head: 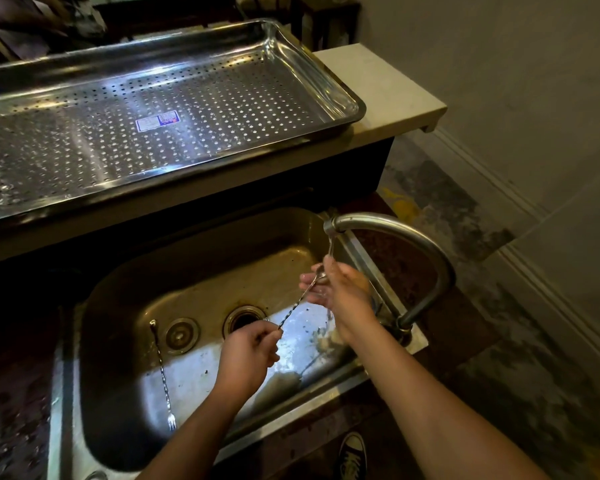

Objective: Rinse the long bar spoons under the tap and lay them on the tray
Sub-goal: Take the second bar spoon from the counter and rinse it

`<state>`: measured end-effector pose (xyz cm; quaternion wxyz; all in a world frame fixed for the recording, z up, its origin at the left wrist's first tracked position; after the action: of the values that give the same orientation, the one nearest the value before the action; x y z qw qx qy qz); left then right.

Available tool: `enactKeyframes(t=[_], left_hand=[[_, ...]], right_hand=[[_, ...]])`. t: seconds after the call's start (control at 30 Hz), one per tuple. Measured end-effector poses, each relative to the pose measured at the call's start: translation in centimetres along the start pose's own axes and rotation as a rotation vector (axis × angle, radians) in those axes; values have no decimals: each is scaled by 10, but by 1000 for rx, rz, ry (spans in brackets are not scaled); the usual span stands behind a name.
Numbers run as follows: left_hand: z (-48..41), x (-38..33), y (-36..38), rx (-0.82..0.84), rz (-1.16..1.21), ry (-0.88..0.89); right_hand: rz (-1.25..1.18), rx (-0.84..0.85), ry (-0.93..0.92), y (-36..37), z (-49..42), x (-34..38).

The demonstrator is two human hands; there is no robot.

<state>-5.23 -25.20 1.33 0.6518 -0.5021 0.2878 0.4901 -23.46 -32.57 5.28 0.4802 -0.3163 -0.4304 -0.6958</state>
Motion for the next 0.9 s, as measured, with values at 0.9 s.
enactKeyframes(t=[0.9], left_hand=[[-13, -8, 34, 66, 118, -4]], right_hand=[[169, 92, -185, 7, 9, 24]])
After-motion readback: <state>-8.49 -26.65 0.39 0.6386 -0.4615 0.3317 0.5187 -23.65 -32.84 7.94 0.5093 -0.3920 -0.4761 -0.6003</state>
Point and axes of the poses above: each hand's wrist, its own z-axis away from the middle knuckle, its own y-axis out of the palm, x = y × z, the point moved 9 cm from there along -z, towards the middle knuckle
